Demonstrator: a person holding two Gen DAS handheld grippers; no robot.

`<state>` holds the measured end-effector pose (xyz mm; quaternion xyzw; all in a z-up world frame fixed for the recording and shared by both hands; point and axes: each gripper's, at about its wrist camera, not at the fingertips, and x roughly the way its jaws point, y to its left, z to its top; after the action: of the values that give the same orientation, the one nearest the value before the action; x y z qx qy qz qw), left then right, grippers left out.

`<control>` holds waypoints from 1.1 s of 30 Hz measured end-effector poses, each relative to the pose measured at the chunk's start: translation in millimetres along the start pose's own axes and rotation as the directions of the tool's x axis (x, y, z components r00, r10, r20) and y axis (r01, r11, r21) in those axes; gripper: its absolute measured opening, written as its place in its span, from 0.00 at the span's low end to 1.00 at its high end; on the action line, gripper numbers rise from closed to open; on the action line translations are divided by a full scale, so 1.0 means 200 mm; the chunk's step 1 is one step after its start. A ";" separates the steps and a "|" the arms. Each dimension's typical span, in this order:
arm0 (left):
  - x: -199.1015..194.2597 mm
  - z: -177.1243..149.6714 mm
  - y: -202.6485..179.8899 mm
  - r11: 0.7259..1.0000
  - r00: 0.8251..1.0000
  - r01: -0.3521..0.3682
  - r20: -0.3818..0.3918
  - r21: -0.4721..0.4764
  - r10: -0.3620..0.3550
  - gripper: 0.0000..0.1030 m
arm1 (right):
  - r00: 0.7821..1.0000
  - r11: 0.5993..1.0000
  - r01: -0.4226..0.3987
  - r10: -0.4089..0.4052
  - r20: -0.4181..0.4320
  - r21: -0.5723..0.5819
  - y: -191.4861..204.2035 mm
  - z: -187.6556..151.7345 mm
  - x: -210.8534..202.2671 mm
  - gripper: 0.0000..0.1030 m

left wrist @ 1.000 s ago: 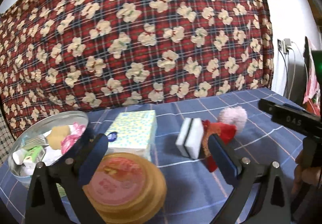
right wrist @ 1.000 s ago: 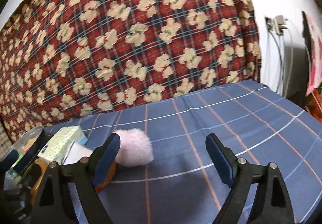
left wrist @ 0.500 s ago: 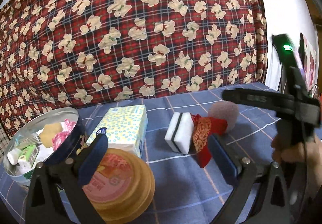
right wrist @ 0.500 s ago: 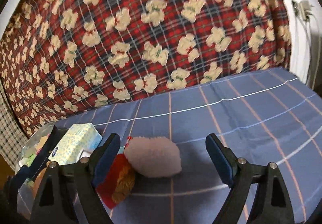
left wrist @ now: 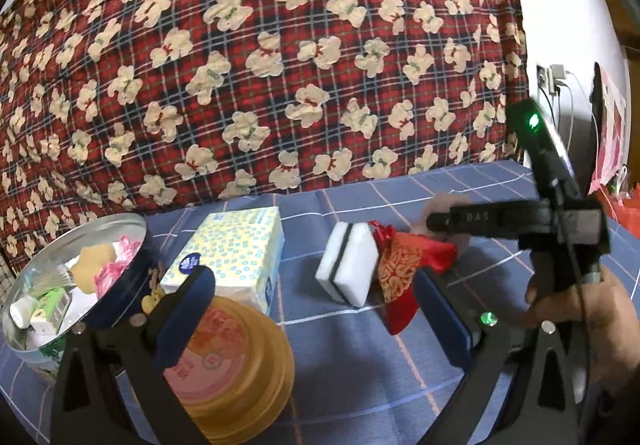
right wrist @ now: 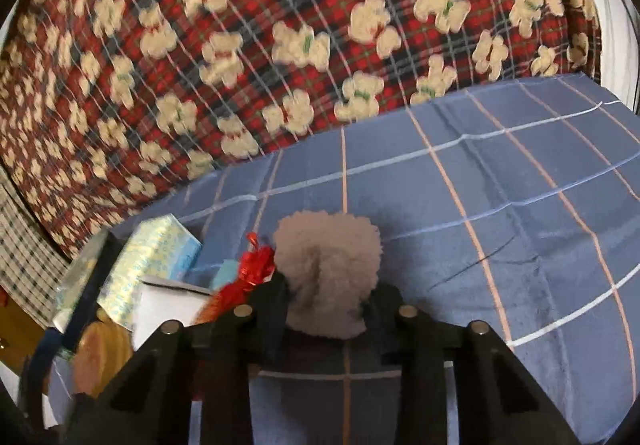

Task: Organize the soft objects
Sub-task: 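Grasp the red drawstring pouch with the left gripper while the right gripper grasps the pink fluffy ball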

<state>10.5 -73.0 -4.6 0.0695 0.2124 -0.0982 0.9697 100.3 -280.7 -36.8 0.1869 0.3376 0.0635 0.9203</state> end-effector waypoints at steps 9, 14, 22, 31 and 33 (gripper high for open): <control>-0.01 0.01 -0.09 0.999 0.999 0.049 0.007 0.016 -0.049 0.86 | 0.962 0.990 0.133 -0.118 0.248 -0.045 -0.01 0.04 -0.28 0.34; 0.01 0.05 -0.25 0.994 0.997 0.083 -0.002 0.067 -0.084 0.83 | 0.944 0.985 0.170 -0.151 0.293 -0.039 -0.04 0.07 -0.32 0.34; 0.28 0.14 -0.47 0.993 0.976 0.115 -0.187 0.018 -0.110 0.80 | 0.906 0.975 0.223 -0.207 0.369 0.000 -0.11 0.09 -0.41 0.35; 0.57 0.06 -0.51 0.992 0.902 0.062 -0.420 -0.112 -0.104 0.74 | 0.913 0.978 0.209 -0.197 0.358 0.004 -0.12 0.09 -0.40 0.35; 0.61 0.05 -0.50 0.989 0.882 0.074 -0.455 -0.129 -0.125 0.73 | 0.916 0.978 0.207 -0.193 0.351 -0.002 -0.11 0.09 -0.39 0.35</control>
<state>100.5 -192.3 -57.4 0.0276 0.4451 -0.1172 0.8873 51.8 -324.9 13.3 0.1417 0.1852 -0.0586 0.9707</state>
